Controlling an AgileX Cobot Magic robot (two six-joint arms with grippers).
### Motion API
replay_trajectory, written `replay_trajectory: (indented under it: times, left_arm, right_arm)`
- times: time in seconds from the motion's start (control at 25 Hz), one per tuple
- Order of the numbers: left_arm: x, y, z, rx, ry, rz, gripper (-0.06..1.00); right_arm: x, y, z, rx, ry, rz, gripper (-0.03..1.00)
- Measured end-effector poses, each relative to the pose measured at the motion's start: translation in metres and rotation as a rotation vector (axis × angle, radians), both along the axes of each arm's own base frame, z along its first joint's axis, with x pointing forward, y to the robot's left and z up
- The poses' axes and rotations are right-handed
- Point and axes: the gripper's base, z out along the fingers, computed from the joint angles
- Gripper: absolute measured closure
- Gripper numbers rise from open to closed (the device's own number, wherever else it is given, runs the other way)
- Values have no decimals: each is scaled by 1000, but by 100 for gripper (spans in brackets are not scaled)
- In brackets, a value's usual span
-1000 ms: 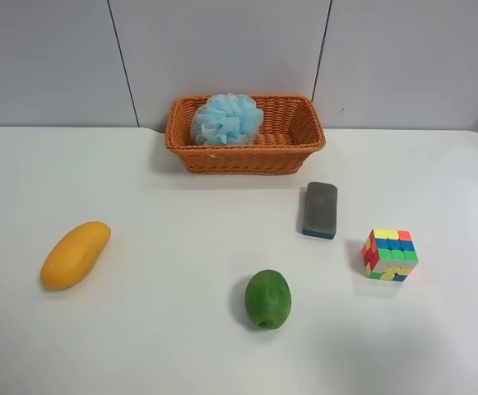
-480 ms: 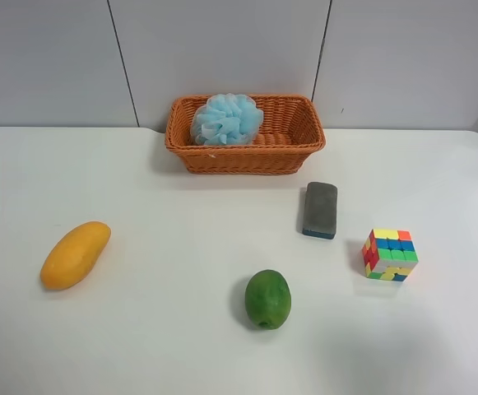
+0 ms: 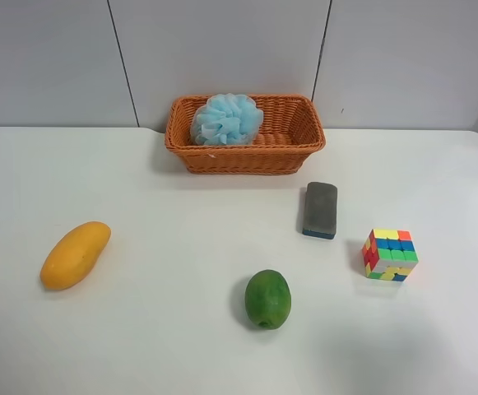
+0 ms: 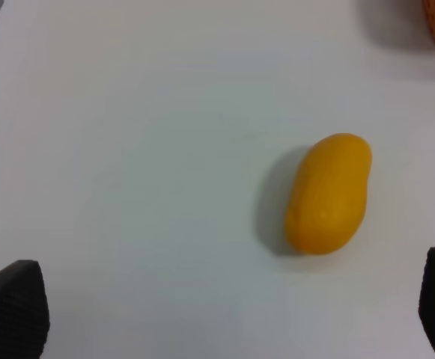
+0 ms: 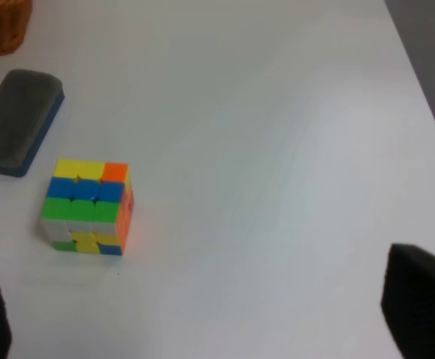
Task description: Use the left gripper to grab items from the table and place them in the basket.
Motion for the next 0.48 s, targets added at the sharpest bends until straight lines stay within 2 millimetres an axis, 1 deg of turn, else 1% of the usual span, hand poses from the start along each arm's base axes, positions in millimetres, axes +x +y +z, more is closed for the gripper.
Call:
replay_trajectory:
  times: [0.48]
  left_arm:
    - [0, 0, 0, 0, -1, 0, -5]
  right_arm:
    - [0, 0, 0, 0, 0, 0, -3]
